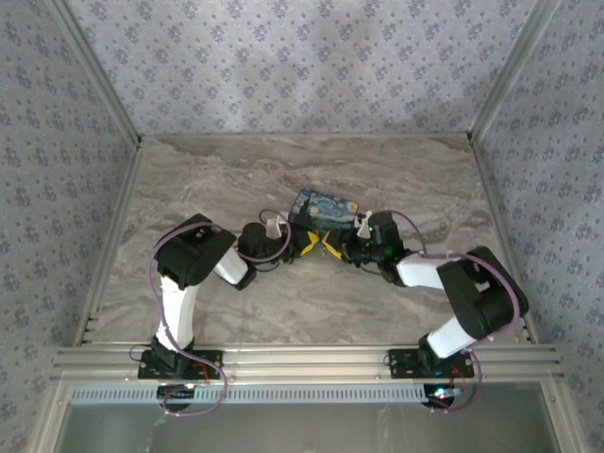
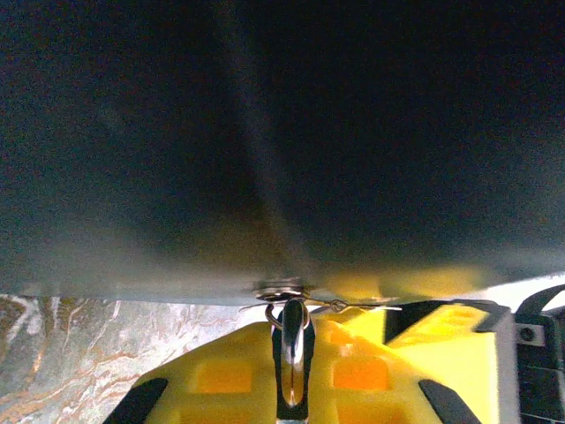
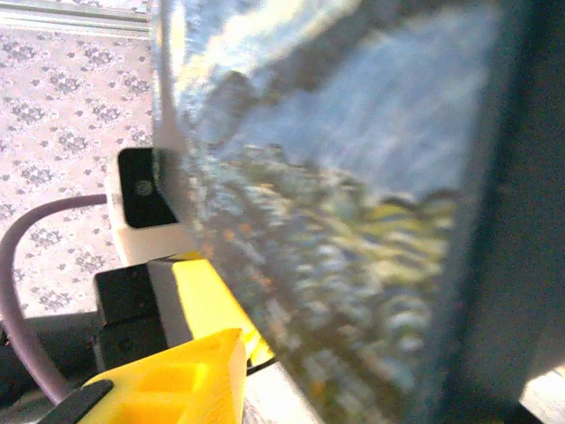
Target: Unlock the padlock with the key
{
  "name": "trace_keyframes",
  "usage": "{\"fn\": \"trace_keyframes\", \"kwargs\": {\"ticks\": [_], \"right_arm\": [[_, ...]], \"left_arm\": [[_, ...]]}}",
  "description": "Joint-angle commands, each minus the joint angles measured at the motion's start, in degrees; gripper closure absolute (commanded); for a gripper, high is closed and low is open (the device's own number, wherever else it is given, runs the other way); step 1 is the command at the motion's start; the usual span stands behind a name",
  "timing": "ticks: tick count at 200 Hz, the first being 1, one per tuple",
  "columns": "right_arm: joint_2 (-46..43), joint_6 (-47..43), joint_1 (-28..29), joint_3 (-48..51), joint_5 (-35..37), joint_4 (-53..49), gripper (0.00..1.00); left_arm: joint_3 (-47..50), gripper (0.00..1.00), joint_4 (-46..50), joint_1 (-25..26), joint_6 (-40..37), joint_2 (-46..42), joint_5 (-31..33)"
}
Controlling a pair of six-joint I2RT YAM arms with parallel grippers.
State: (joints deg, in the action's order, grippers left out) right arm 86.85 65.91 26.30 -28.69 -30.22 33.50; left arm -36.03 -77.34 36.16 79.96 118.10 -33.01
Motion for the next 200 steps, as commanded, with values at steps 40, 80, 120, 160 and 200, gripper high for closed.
{"fn": "trace_keyframes", "kwargs": {"ticks": [40, 80, 120, 160, 200], "right_arm": [[-8.79, -22.21, 2.24, -7.76, 6.62, -33.75, 0.69], [-9.72, -34.83, 6.09, -14.45, 15.54, -46.35, 0.71], [-6.31, -41.7, 10.17, -19.49, 23.2, -50.21, 0.68], [-2.31, -45.62, 12.85, -22.59, 27.85, -50.22, 0.63], [1.26, -48.17, 15.48, -25.84, 32.96, -50.35, 0.6]], "left_arm": [[-0.89, 1.0, -1.18, 0.48, -1.92, -1.75, -1.04], [-0.91, 1.0, -0.55, 0.65, -2.0, -1.74, -0.9], [-1.66, 1.0, -0.62, 0.84, -1.14, -1.66, -1.35], [-1.85, 1.0, -0.34, 0.84, -0.87, -2.09, -1.95], [-1.67, 1.0, -1.14, 0.84, -0.29, -2.32, -2.31]]}}
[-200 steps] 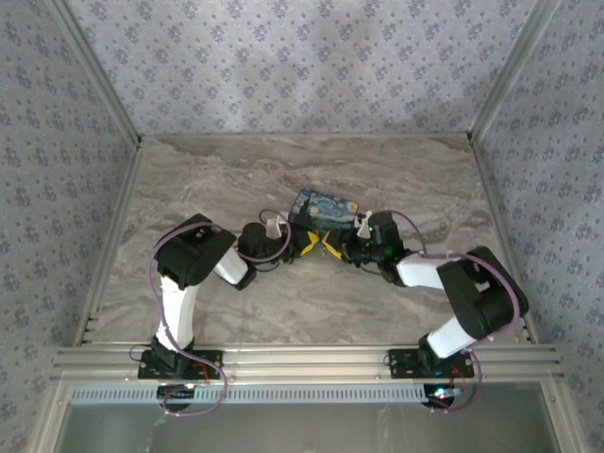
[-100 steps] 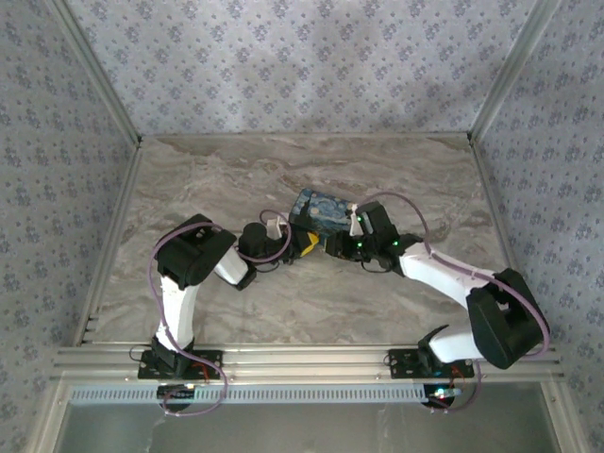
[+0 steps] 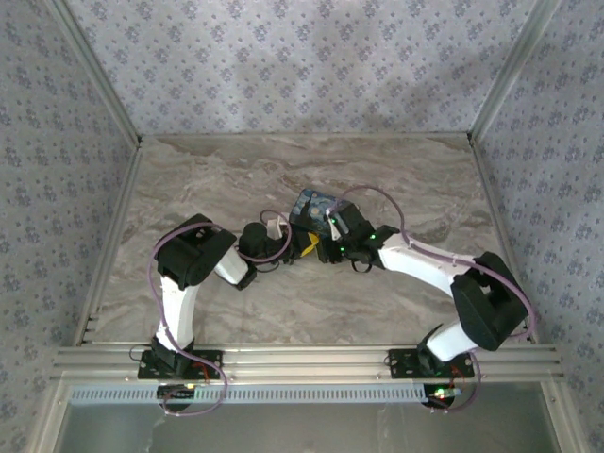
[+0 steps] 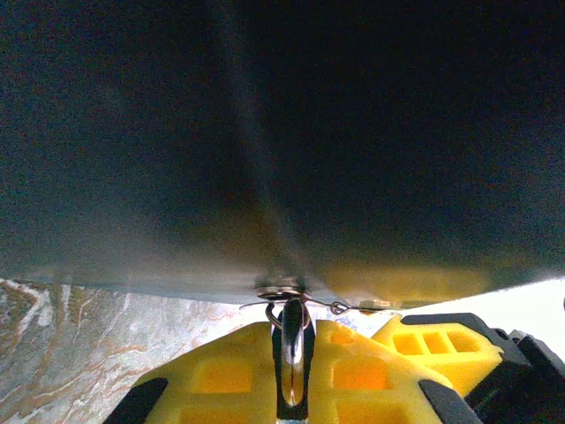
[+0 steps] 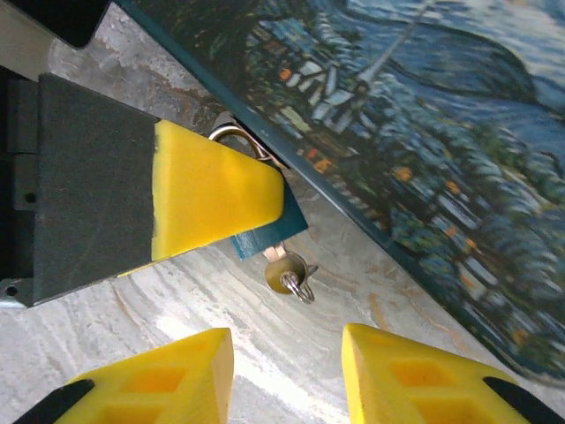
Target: Unlock the padlock with the key
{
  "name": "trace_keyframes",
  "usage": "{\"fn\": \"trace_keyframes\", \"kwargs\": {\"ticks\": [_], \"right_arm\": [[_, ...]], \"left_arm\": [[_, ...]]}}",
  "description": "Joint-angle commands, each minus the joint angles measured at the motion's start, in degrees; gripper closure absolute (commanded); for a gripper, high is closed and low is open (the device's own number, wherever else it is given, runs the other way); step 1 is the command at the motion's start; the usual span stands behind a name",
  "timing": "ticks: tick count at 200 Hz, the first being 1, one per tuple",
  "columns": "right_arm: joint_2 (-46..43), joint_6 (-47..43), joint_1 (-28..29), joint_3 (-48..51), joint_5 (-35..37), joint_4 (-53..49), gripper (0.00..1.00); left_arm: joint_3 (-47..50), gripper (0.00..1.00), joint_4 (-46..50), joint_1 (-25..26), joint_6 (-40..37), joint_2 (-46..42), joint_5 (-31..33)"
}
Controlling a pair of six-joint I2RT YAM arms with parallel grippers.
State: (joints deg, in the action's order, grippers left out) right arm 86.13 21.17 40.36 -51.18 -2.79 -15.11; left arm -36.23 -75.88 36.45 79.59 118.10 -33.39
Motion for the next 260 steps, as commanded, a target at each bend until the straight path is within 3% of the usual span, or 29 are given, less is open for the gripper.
{"fn": "trace_keyframes", "kwargs": {"ticks": [1, 35, 142, 210, 260], "right_arm": [[2.09, -3.51, 1.54, -3.51, 5.61, -1.79, 0.6], [5.47, -6.42, 3.64, -6.3, 9.83, -2.53, 0.59], [9.57, -11.22, 6.17, -7.4, 14.14, -2.72, 0.59], [11.26, -15.84, 8.68, -8.92, 22.01, -3.2, 0.57], [12.23, -16.59, 8.83, -9.55, 23.0, -2.75, 0.68]], "left_arm": [[-1.48, 1.0, -2.61, 0.56, 0.1, -2.29, -1.94], [-1.53, 1.0, -2.66, 0.55, 0.38, -2.57, -2.21], [-1.21, 1.0, -3.87, -0.12, 1.48, -3.48, -3.15], [-1.92, 1.0, -4.72, -0.16, 2.83, -3.99, -4.36], [-1.88, 1.0, -4.72, -0.15, 3.2, -4.59, -4.93]]}}
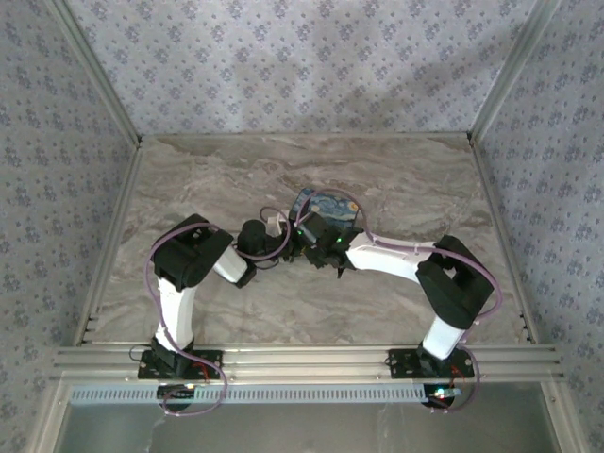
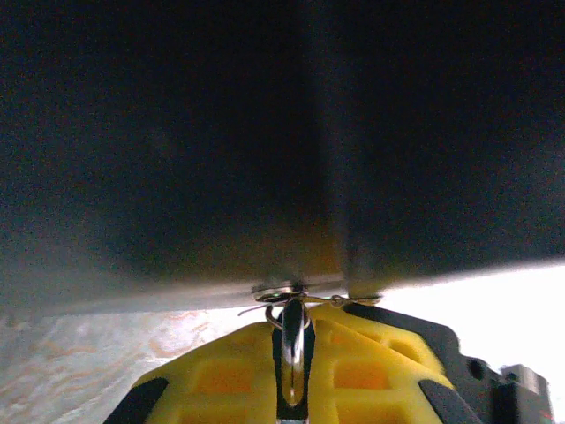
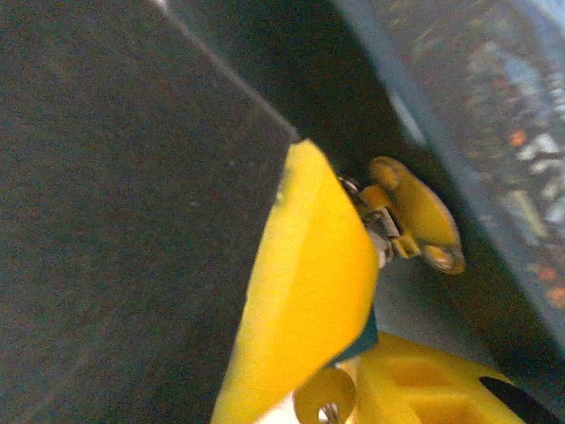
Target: Unlock the padlock with the key
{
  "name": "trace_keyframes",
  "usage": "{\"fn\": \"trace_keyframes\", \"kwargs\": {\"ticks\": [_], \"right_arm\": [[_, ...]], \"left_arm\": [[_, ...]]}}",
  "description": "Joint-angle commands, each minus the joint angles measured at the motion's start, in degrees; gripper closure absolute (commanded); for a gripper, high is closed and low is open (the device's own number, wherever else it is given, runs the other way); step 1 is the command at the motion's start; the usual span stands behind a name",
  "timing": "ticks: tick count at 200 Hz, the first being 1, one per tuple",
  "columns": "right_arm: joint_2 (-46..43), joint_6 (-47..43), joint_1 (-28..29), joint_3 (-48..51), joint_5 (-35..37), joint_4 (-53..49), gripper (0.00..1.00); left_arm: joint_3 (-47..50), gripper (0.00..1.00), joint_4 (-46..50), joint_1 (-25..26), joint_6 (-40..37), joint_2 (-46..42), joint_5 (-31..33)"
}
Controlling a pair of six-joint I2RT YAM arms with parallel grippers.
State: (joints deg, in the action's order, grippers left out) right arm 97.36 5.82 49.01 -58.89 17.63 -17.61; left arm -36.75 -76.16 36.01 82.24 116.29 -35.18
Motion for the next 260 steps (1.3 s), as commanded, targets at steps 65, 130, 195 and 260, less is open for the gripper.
{"fn": "trace_keyframes", "kwargs": {"ticks": [65, 130, 195, 260], "right_arm": [[-0.65, -1.25, -0.01, -3.44, 2.44, -2.96, 0.63], [-1.14, -2.13, 0.08, -4.01, 0.84, -3.3, 0.83], [-1.37, -1.37, -4.07, -5.27, -18.4, -7.01, 1.0], [0.42, -0.35, -3.99, -1.78, -16.82, -3.84, 0.97]], "left_arm": [[-0.69, 1.0, -3.5, 0.19, -0.51, -2.26, -3.23], [-0.34, 1.0, -2.77, 0.18, -1.35, -1.86, -3.67], [0.89, 0.99, -0.98, -0.13, -4.01, -1.38, -3.67], [1.55, 0.71, 1.89, -0.23, -5.23, -1.13, -2.45]]}}
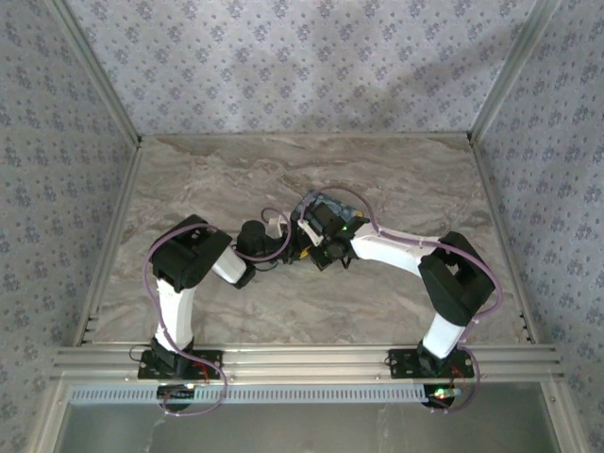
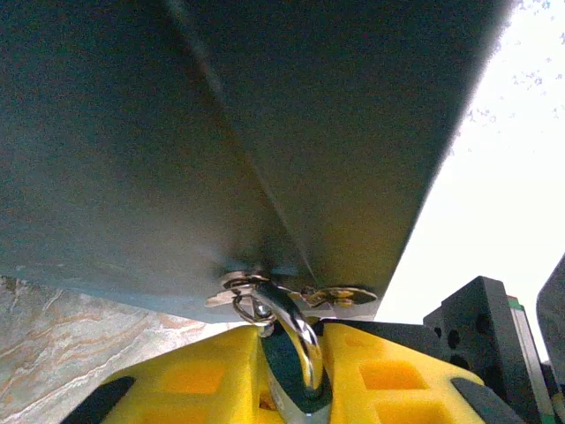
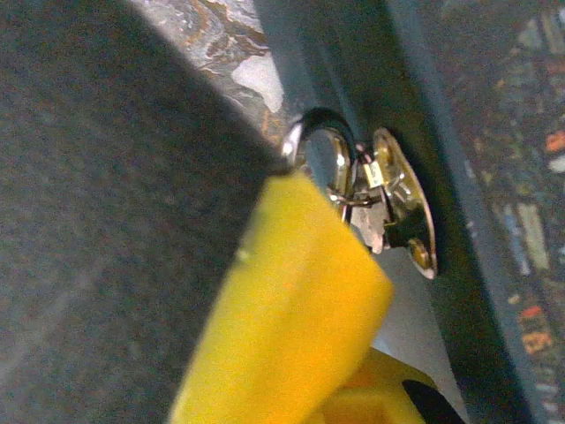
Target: Unlock the padlock with the key
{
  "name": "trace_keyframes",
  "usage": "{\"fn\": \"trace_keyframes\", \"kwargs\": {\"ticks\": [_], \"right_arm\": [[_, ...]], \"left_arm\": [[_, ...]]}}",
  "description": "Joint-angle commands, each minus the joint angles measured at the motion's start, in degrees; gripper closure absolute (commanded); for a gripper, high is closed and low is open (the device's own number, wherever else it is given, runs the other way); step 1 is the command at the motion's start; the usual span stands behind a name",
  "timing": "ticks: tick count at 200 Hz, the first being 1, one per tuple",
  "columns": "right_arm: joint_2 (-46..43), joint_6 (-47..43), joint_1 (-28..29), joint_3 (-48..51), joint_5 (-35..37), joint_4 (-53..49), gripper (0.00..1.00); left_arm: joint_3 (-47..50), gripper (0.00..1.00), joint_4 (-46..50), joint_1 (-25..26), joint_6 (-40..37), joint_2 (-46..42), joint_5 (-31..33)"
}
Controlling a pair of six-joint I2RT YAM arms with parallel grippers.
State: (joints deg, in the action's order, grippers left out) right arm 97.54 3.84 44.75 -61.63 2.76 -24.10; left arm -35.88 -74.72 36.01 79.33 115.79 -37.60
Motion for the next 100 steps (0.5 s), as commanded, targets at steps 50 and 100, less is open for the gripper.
{"fn": "trace_keyframes", "kwargs": {"ticks": [50, 100], "right_arm": [[1.11, 3.01, 0.03, 3.79, -2.34, 6.18, 0.9], [0.93, 5.11, -0.13, 5.86, -2.76, 7.55, 0.69]], "left_arm": [[3.17, 0.64, 1.94, -0.46, -3.61, -0.73, 1.61], [4.87, 0.63, 7.84, -0.43, -6.48, -4.71, 3.93]]}}
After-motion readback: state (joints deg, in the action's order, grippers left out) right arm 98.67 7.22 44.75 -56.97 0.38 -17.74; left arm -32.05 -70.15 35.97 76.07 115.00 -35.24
